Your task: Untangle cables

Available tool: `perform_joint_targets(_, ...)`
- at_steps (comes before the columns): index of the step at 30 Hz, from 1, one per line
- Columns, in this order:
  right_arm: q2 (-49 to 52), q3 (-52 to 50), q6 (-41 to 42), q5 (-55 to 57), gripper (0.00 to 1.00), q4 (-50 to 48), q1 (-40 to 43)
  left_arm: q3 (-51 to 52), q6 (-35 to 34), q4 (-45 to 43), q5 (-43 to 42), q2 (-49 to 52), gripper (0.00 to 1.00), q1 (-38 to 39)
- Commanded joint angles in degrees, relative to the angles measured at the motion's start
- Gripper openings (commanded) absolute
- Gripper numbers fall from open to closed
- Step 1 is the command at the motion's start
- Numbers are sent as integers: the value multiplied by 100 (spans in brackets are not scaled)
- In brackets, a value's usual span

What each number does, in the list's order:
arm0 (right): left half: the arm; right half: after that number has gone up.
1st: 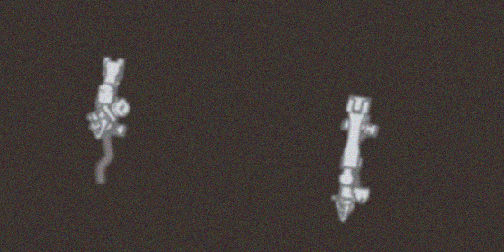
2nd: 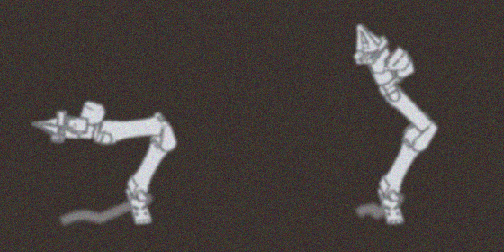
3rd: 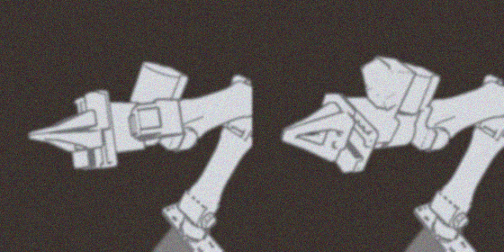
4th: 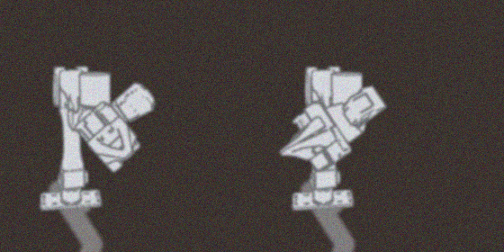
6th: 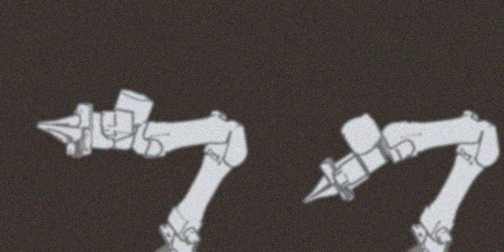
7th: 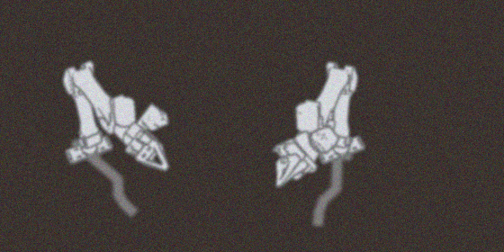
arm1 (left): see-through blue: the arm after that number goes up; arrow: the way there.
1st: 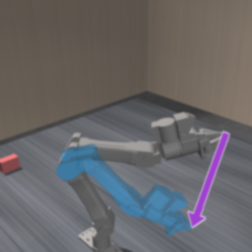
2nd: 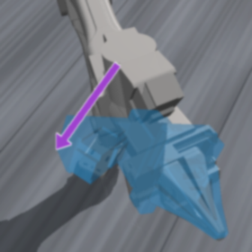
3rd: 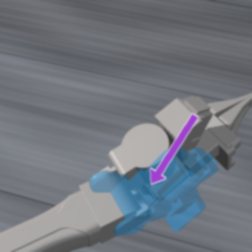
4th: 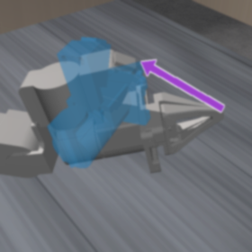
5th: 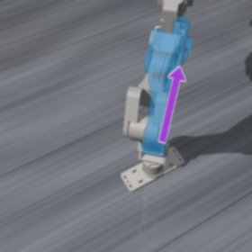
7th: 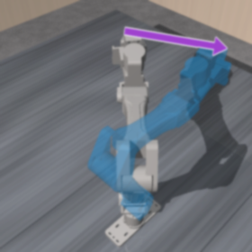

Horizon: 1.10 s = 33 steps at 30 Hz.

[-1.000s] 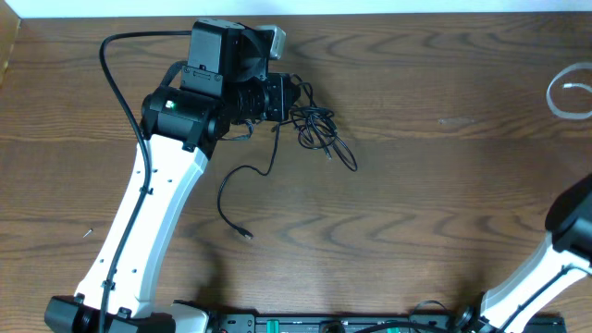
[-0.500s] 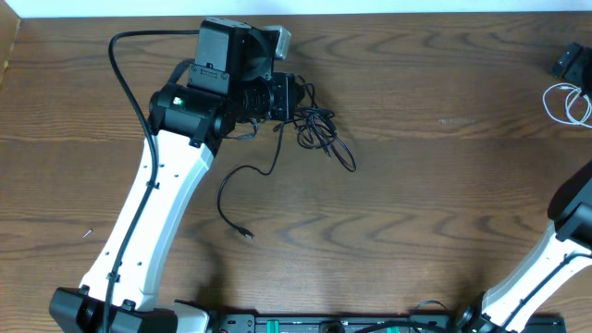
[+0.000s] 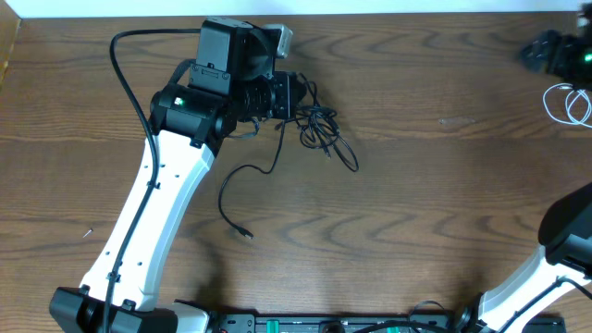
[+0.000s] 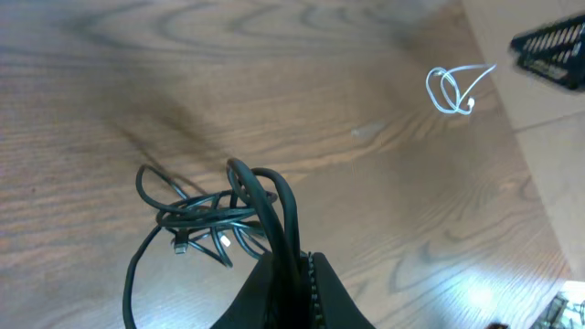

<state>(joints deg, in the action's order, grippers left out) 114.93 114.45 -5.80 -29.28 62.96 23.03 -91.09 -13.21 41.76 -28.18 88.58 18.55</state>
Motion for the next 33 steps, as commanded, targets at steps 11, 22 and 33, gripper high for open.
perform_joint_targets(11,57,-37,-2367,-999,94,1036,-2385,-22,-1816,-848,-74,17,7,0)
perform_joint_targets(22,323,-92,-2472,-297,90,1014,-3685,-22,-2275,-844,-79,15,8,-39)
perform_joint_targets(33,1049,-94,-2256,173,27,852,-3812,-22,-2461,-822,-466,13,8,-382)
